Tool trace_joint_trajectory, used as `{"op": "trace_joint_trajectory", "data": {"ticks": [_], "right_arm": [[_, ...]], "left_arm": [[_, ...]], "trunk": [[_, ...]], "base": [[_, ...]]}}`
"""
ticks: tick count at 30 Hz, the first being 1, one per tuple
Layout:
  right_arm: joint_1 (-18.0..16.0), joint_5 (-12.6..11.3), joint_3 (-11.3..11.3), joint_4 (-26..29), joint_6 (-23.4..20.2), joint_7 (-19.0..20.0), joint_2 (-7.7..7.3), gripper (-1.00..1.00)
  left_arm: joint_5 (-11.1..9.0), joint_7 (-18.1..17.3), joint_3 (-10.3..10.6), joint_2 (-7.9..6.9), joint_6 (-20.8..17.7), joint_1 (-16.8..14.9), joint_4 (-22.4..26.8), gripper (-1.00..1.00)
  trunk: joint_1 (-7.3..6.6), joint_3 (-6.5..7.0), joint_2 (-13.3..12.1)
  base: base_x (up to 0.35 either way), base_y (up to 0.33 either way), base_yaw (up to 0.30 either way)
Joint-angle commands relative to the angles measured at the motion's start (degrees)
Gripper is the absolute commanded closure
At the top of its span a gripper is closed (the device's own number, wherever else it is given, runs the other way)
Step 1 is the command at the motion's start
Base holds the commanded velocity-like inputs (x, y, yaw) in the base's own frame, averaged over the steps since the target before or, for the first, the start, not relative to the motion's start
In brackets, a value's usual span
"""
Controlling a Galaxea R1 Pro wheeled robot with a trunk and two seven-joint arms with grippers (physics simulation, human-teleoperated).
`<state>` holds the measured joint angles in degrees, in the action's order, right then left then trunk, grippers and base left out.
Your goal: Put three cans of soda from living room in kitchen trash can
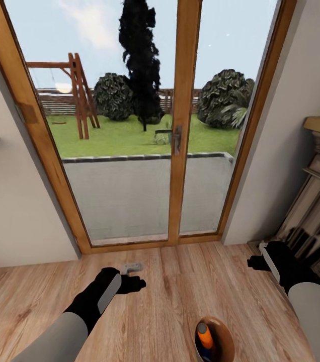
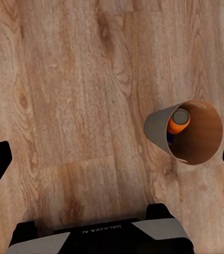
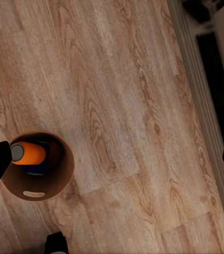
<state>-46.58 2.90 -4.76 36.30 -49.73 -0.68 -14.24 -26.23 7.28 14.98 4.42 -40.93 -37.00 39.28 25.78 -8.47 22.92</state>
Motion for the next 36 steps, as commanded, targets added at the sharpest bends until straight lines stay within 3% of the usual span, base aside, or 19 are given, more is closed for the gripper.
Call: {"op": "trace_joint_trajectory", "data": {"ticks": [1,11,19,25,32,36], "right_arm": [[0.00,0.00,0.00,0.00,0.00,0.00,0.00,-1.00],[0.00,0.07,0.01,-0.14,0.02,-0.08,0.01,-1.00],[0.00,0.08,0.12,-0.55,0.14,-0.15,0.21,-1.00],[0.00,-0.02,2.35,-1.39,0.15,-0.76,0.68,-1.00],[0.57,-0.22,3.07,-8.95,0.76,-2.98,1.99,-1.00],[2.79,-0.27,2.91,-14.01,5.45,-3.32,1.84,-1.00]], "left_arm": [[0.03,0.00,-0.01,0.01,0.07,-0.02,-0.13,-1.00],[0.20,-0.02,0.05,0.44,0.64,-0.22,-1.50,-1.00],[0.29,-0.06,-0.02,0.96,3.44,-2.84,-6.75,-1.00],[0.31,-0.03,-0.04,1.46,3.92,-3.33,-7.61,-1.00],[0.54,0.01,-0.02,1.71,5.28,-3.42,-13.41,-1.00],[0.55,0.02,0.19,1.73,8.72,-3.41,-18.93,-1.00]], "trunk": [[0.00,0.00,0.00],[0.00,0.01,0.00],[0.00,0.01,0.00],[0.00,0.01,0.00],[0.00,0.01,0.00],[0.00,0.01,0.00]], "base": [[0.000,0.000,0.000],[0.000,0.000,0.000],[0.000,0.000,0.000],[0.000,0.000,0.000],[0.000,0.000,0.000],[0.000,0.000,0.000]]}}
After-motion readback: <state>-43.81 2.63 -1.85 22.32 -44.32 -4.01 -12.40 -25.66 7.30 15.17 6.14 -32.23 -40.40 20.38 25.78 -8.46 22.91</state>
